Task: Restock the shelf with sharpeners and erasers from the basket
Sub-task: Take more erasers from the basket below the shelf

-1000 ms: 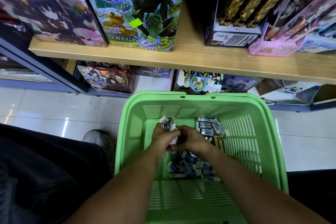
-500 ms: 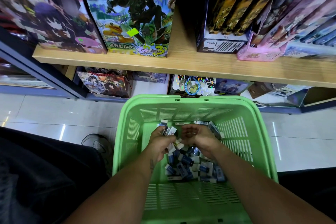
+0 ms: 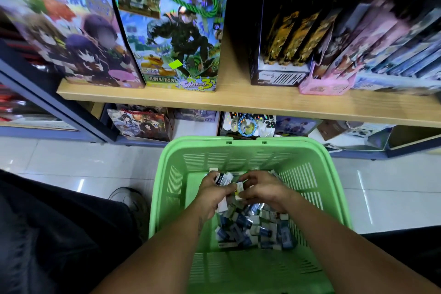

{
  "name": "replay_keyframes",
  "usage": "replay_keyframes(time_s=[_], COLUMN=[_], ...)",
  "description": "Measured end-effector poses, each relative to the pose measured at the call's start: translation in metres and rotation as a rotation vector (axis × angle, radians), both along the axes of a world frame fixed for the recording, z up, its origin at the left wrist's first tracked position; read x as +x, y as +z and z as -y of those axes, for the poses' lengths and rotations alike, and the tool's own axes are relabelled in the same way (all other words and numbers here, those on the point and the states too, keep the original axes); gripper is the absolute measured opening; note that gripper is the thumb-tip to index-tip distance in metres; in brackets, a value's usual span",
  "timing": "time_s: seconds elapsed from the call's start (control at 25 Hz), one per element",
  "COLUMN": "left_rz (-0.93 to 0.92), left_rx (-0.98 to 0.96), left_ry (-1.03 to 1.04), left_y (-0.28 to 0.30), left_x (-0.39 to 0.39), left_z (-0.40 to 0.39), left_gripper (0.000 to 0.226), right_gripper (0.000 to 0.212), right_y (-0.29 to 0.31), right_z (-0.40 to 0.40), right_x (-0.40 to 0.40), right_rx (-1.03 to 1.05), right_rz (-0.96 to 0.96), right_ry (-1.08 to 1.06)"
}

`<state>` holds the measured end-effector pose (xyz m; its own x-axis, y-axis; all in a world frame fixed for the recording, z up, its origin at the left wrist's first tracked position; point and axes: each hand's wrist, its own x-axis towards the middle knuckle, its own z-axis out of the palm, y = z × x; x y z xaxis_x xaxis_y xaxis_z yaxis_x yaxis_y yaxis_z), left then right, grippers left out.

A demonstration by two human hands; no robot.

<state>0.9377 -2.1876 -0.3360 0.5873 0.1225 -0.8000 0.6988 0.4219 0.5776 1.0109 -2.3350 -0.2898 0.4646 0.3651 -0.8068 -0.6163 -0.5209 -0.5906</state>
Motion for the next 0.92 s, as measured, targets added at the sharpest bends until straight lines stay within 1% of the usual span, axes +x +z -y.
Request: replay_keyframes(time_s=[0.08, 0.16, 0.2, 0.28, 0.32, 0.36, 0.44, 0.52, 0.56, 0.68, 0.84, 0.92], left_rz=[0.034, 0.078, 0.099, 0.138, 0.16, 0.186, 0.236, 0.285, 0.297, 0.374, 0.53, 0.617], left_rx=[-0.049, -0.086, -0.08, -0.041, -0.02, 0.007, 0.032, 0.022, 0.026, 0.066, 0.113, 0.127], left_ry=[-0.035, -0.114, -0.148, -0.196, -0.221, -0.245, -0.285, -0.294, -0.298, -0.371, -0.436, -0.457], left_y=[0.013, 0.033, 0.044, 0.066, 0.077, 0.09, 0.119, 0.15, 0.166, 0.211, 0.282, 0.322], left_x=[0.001, 0.004, 0.006, 0.014, 0.018, 0.023, 0.028, 0.033, 0.034, 0.043, 0.055, 0.06], left_z=[-0.002, -0.004, -0.006, -0.01, -0.011, -0.013, -0.014, -0.014, -0.016, -0.024, -0.033, -0.036], left_gripper=[0.031, 0.038, 0.046, 0.071, 0.078, 0.079, 0.073, 0.068, 0.067, 0.061, 0.044, 0.037], right_gripper=[0.032, 0.033, 0.032, 0.031, 0.032, 0.033, 0.039, 0.047, 0.047, 0.04, 0.032, 0.033], right_y=[0.017, 0.037, 0.049, 0.073, 0.084, 0.098, 0.128, 0.15, 0.161, 0.188, 0.246, 0.279], right_z=[0.003, 0.008, 0.01, 0.014, 0.016, 0.018, 0.021, 0.026, 0.028, 0.029, 0.025, 0.022], right_x=[0.008, 0.015, 0.018, 0.022, 0.025, 0.027, 0.028, 0.03, 0.03, 0.033, 0.028, 0.028], right_rx=[-0.01, 0.004, 0.012, 0.026, 0.014, -0.006, 0.012, 0.055, 0.06, -0.008, 0.027, 0.043], right_rz=[0.059, 0.117, 0.143, 0.199, 0.257, 0.337, 0.452, 0.53, 0.581, 0.815, 1.045, 1.189], right_ry=[0.025, 0.037, 0.037, 0.07, 0.126, 0.199, 0.286, 0.311, 0.332, 0.395, 0.321, 0.308])
